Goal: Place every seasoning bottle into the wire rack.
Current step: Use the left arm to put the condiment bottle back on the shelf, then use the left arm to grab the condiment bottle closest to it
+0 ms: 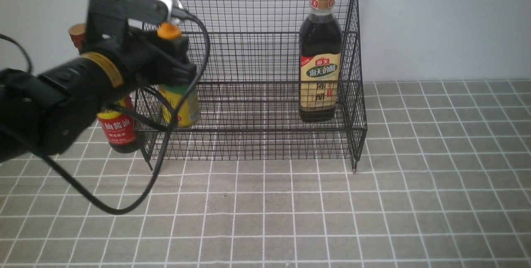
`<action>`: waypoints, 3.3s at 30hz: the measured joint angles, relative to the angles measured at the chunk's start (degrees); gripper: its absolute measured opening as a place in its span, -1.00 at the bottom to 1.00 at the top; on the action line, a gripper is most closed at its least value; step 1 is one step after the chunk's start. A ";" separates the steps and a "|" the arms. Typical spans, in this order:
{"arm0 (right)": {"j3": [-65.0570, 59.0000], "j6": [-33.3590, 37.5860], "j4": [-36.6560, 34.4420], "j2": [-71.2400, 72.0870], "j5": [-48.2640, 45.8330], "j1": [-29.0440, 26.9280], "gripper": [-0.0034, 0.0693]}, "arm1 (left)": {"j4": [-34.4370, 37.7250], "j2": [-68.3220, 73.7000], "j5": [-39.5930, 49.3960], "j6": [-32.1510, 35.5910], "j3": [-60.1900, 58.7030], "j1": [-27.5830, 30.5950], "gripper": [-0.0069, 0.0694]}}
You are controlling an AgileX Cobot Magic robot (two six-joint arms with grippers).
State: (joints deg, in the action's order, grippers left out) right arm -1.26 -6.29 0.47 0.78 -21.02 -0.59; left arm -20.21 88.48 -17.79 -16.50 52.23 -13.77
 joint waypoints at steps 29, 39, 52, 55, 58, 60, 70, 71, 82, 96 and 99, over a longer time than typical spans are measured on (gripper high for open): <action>0.00 0.00 -0.47 0.00 -0.05 0.00 -0.94 | 1.40 -3.08 15.22 -2.43 0.48 -0.19 0.41; 0.00 0.00 -0.47 0.00 -0.05 0.00 -0.94 | 1.40 -16.92 24.31 -5.20 0.48 0.57 -0.27; 0.00 0.00 -0.47 0.00 -0.05 0.00 -0.94 | -0.83 -14.98 9.98 -5.86 0.48 16.75 -0.77; 0.00 0.00 -0.47 0.00 -0.05 0.00 -0.94 | -1.58 -13.19 6.05 -5.86 0.48 16.63 -0.58; 0.00 0.00 -0.47 0.00 -0.05 0.00 -0.94 | -1.66 -11.07 3.17 -5.75 0.48 16.57 -0.29; 0.00 0.00 -0.47 0.00 -0.05 0.00 -0.94 | -1.71 -10.16 2.12 -5.42 0.54 16.57 -0.13; 0.00 0.00 -0.47 0.00 -0.05 0.00 -0.94 | 0.91 0.62 -0.88 1.26 4.34 16.57 0.86; 0.00 0.00 -0.47 0.00 -0.05 0.00 -0.94 | 1.06 0.85 -0.88 1.51 4.51 16.57 0.86; 0.00 0.00 -0.47 0.00 -0.05 0.00 -0.94 | 6.31 8.21 -2.01 2.97 5.15 16.57 0.37; 0.00 0.00 -0.47 0.00 -0.05 0.00 -0.94 | 7.46 3.54 6.84 6.56 6.92 16.46 -0.15; 0.00 0.00 -0.47 0.00 -0.05 0.00 -0.94 | 7.46 -0.36 10.59 7.55 9.53 16.46 -0.15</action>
State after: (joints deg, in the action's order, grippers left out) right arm -1.26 -6.29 0.00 0.78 -21.07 -0.59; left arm -12.75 88.12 -7.20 -8.96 61.76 2.69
